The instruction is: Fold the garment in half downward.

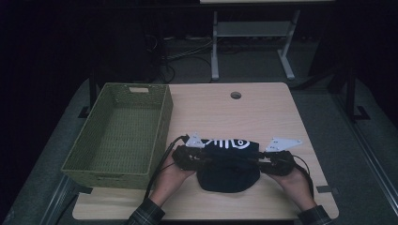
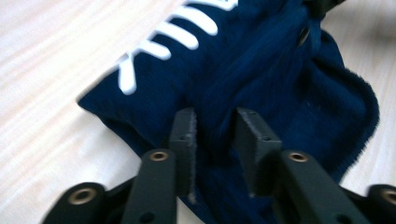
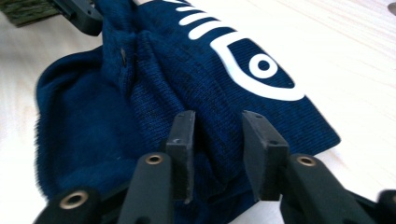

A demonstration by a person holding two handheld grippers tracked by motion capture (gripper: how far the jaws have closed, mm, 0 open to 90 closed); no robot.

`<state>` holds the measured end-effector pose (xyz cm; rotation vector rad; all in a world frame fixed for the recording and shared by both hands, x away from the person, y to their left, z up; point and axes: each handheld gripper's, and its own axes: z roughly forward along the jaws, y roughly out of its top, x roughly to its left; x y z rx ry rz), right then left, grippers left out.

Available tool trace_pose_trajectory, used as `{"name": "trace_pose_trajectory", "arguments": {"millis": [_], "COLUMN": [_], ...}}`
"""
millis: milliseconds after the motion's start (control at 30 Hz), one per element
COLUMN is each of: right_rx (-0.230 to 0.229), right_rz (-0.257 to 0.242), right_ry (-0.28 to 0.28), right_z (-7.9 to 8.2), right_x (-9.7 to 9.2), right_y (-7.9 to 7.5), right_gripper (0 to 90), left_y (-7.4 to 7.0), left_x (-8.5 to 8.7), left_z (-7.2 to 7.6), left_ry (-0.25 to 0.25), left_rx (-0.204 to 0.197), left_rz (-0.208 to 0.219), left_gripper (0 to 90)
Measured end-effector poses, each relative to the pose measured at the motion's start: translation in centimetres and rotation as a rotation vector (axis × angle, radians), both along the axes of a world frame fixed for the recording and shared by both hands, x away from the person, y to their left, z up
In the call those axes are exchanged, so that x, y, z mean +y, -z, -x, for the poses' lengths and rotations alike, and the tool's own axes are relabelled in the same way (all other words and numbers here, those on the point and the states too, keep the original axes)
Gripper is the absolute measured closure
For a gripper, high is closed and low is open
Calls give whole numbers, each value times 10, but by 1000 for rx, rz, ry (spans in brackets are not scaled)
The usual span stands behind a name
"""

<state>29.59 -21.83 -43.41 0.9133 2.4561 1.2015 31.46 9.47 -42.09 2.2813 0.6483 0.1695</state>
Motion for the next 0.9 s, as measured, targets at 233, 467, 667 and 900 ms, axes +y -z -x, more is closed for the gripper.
{"name": "trace_pose_trajectory", "arguments": {"millis": [233,467,667,900], "right_rx": [-7,-9,-12,18], "right_rz": [1,-22,-45,-81], "right_ry": [-29,-30,-19,18], "right_z": [19,40,56,58], "right_x": [1,-1,-12,-36], "right_y": [-4,-10,-12,-10], "right_gripper": [550,445,436,573], "left_y": [-1,-7,-13,-24], "left_x": [3,12,19,23], "left_z": [15,28,42,42], "left_ry": [18,12,6,-9], "left_rx": [11,22,19,25], "left_rz": [19,52,67,125], "left_gripper": [590,492,478,705]}}
